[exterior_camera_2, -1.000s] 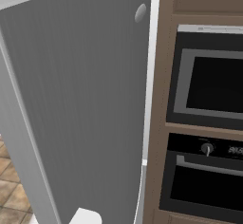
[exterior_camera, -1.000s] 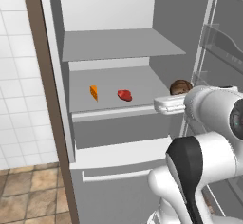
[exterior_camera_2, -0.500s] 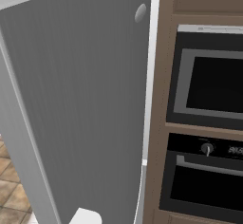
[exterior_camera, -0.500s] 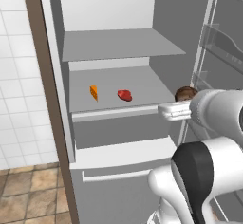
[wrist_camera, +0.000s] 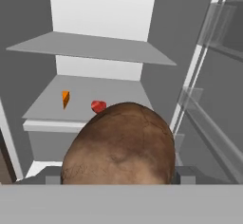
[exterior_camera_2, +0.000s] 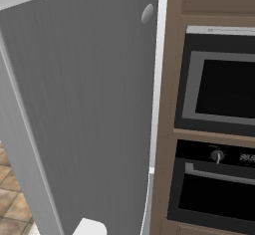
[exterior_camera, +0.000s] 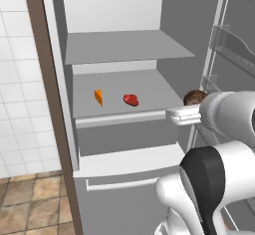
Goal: Take the cheese, steak, and potato from the fridge and place them on the plate on the dining counter to create an appetizer plate.
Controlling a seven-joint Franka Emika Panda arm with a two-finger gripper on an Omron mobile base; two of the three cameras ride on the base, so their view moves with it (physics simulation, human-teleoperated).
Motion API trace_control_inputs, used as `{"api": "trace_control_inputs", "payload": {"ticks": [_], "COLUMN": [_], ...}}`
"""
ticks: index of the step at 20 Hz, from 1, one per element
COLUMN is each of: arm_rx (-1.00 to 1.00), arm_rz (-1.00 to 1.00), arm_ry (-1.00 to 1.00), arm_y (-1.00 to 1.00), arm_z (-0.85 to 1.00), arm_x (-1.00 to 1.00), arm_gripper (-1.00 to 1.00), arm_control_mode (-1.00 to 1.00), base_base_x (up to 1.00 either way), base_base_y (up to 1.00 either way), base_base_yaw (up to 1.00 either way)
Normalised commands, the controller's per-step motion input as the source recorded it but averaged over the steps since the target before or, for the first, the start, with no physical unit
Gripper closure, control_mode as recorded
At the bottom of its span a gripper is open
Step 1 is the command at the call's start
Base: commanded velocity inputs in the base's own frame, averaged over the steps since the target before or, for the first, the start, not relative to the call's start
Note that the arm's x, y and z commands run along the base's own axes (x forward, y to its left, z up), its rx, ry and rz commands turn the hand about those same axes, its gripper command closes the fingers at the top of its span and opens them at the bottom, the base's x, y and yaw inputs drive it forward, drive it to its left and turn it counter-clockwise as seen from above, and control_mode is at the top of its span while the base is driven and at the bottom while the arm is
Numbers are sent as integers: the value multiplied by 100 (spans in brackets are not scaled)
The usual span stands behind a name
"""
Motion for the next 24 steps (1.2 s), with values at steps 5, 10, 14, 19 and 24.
{"api": "trace_control_inputs", "payload": {"ticks": [5,10,14,19,24], "arm_rx": [0,0,0,0,0], "arm_rz": [0,0,0,0,0], "arm_ry": [0,0,0,0,0], "arm_y": [0,0,0,0,0], "arm_z": [0,0,0,0,0], "arm_x": [0,0,0,0,0], "arm_gripper": [100,100,100,100,100], "arm_control_mode": [100,100,100,100,100], "base_base_x": [-49,-95,-72,-96,-100], "base_base_y": [0,3,49,49,65], "base_base_yaw": [0,0,0,0,0]}}
